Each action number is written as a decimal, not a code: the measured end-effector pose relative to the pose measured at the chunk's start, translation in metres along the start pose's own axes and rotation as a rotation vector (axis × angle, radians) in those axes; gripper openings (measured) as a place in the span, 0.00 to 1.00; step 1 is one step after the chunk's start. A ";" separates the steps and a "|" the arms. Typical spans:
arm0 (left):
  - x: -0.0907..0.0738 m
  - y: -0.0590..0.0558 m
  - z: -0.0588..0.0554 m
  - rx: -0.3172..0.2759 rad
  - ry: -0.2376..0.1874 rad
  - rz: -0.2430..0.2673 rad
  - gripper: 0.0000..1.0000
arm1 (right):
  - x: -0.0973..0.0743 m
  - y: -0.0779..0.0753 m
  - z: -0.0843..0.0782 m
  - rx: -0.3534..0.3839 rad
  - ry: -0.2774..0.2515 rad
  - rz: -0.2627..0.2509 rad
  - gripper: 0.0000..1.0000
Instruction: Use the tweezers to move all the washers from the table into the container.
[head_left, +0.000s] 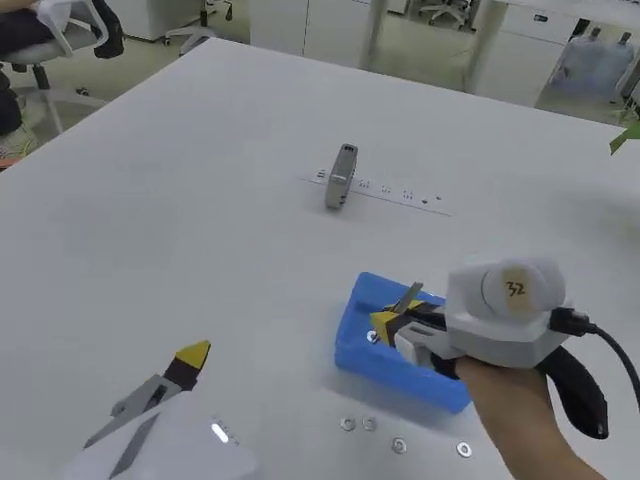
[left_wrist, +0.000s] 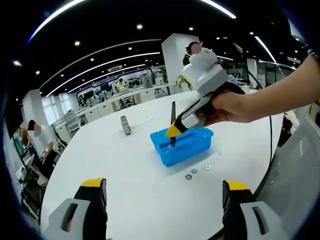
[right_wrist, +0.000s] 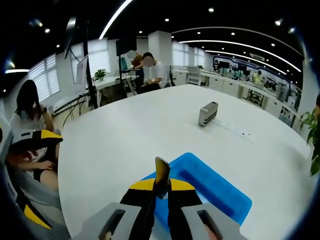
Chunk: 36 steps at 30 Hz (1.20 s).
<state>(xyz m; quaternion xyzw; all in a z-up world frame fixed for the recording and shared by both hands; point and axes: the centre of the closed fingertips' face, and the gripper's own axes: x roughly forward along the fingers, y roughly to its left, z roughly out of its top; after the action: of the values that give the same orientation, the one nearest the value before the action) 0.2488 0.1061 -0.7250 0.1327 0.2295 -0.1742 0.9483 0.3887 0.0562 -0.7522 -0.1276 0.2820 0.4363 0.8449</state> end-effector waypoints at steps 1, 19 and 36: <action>0.000 0.000 0.000 0.000 0.001 -0.001 0.99 | 0.003 -0.001 -0.002 -0.003 0.006 -0.005 0.04; 0.003 -0.001 -0.010 0.007 0.053 -0.013 0.99 | 0.025 -0.007 -0.023 0.039 0.059 0.018 0.05; 0.002 -0.004 -0.006 0.020 0.036 -0.020 0.99 | -0.029 0.009 0.009 -0.056 -0.031 -0.007 0.05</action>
<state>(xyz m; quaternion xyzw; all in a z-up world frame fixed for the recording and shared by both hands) 0.2466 0.1037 -0.7319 0.1429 0.2462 -0.1833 0.9409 0.3714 0.0466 -0.7273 -0.1453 0.2560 0.4431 0.8468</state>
